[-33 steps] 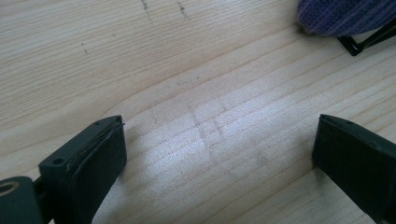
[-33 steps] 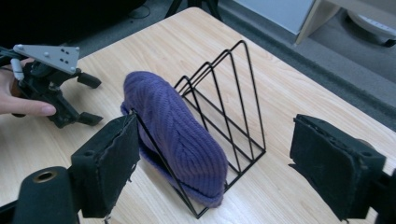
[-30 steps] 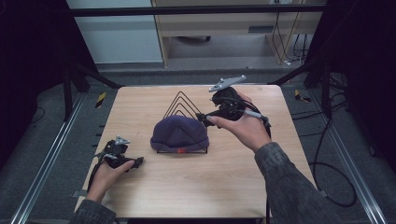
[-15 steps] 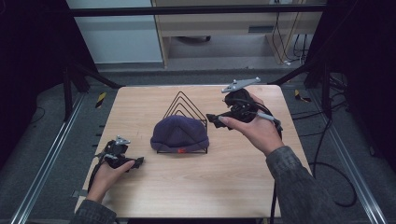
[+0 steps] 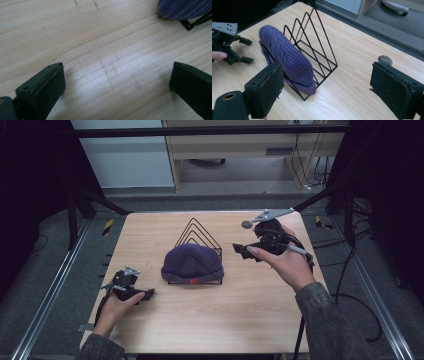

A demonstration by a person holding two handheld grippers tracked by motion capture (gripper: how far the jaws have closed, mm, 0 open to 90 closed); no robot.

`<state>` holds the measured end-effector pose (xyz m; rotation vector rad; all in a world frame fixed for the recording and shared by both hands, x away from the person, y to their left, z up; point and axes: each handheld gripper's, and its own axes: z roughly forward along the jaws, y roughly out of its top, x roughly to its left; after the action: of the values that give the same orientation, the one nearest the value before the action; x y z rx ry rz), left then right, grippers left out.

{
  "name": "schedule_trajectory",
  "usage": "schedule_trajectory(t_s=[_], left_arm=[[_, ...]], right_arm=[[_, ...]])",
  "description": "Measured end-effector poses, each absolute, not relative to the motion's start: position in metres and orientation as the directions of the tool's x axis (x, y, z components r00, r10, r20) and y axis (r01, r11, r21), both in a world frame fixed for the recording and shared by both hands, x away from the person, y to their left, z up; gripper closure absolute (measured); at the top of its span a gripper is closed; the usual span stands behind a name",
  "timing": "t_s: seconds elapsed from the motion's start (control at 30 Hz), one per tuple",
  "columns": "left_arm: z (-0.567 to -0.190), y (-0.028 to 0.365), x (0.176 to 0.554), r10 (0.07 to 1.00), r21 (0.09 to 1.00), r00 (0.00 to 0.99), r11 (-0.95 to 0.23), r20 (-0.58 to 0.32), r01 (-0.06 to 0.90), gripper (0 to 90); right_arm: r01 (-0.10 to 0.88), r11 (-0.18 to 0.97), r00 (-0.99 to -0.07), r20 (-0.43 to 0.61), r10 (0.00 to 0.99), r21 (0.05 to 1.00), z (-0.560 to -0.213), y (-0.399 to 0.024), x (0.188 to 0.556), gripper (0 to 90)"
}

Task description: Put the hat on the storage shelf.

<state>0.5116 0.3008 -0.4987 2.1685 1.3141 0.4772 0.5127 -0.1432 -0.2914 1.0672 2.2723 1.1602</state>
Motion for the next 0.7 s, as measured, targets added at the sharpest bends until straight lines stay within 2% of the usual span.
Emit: schedule_trajectory(t_s=[0.37, 0.7], left_arm=[[-0.499, 0.300, 0.510, 0.889, 0.622, 0.459, -0.367, 0.015, 0.692, 0.0], [-0.499, 0.299, 0.510, 0.887, 0.619, 0.462, -0.373, 0.019, 0.691, 0.0]], right_arm=[[0.491, 0.329, -0.590, 0.031, 0.807, 0.807, -0.309, -0.174, 0.506, 8.0], [0.534, 0.285, -0.534, 0.056, 0.844, 0.796, -0.330, -0.207, 0.502, 8.4]])
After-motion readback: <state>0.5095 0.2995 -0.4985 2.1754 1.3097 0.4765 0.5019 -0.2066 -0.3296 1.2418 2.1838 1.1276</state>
